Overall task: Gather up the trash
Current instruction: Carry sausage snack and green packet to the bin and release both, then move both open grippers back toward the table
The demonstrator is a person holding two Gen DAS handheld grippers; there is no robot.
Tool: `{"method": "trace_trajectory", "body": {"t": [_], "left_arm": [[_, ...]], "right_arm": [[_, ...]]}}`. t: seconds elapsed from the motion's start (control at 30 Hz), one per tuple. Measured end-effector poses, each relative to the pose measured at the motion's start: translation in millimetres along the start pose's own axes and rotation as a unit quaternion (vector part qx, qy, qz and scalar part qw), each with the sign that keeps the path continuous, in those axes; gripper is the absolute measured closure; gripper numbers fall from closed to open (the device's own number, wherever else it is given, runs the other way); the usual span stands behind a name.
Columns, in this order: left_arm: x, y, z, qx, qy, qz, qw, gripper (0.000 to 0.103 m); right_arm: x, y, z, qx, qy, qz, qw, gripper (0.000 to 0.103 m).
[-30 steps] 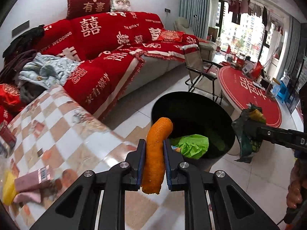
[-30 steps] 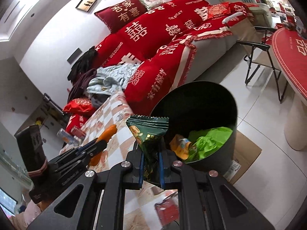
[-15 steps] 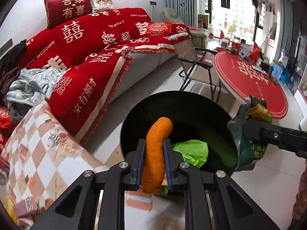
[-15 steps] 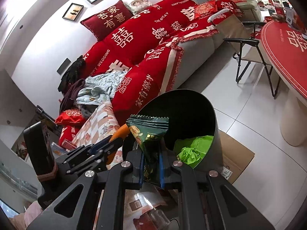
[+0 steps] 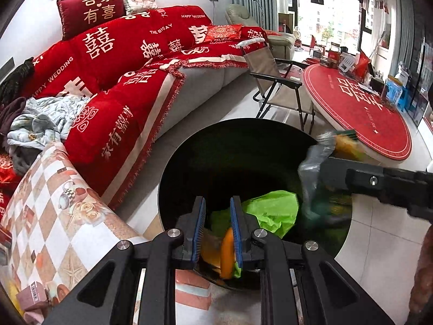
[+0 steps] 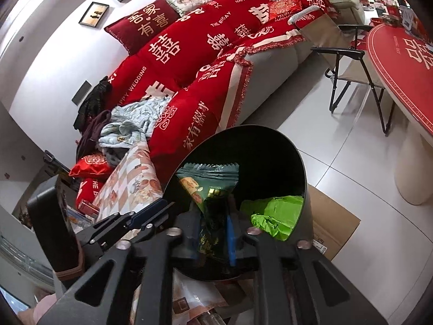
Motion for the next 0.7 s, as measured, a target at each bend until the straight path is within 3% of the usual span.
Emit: {"method": "trace_trajectory", "body": {"t": [0.03,0.07,0.2,0.37,0.7], "left_arm": [[0,-1,0,-0.001,0.000,-0.001,1.0000,0.000],[0,-1,0,-0.002,0.000,-0.001,1.0000,0.000],[-2,0,0,0.000,0.003,0.001,1.0000,0.000],[-2,7,0,0.006,0.005,0.002,1.0000,0.000],[-12,57,10,0.042,0.016,0.011,0.9989,0.000]], "right_arm": [[0,-1,0,0.001,-0.001,0.000,1.000,0.048],[0,-1,0,0.002,-0.002,-0.001,1.000,0.044],[0,2,3,0.003,-0.004,-0.004,1.000,0.042],[2,17,10,0.011,-0.007,-0.004,1.000,0.032],[-3,49,27,0.027,-0.010,-0.004,1.000,0.026]]}}
Point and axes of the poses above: each gripper's, at about its wrist camera, not at the fingertips, and y roughly against the way its jaws point, x to its right, z to its underside, the point moved 5 cm from there along -y, roughly the way its jaws point, and after that the axes turned 10 degrees about -x, right-handed, at the moved point
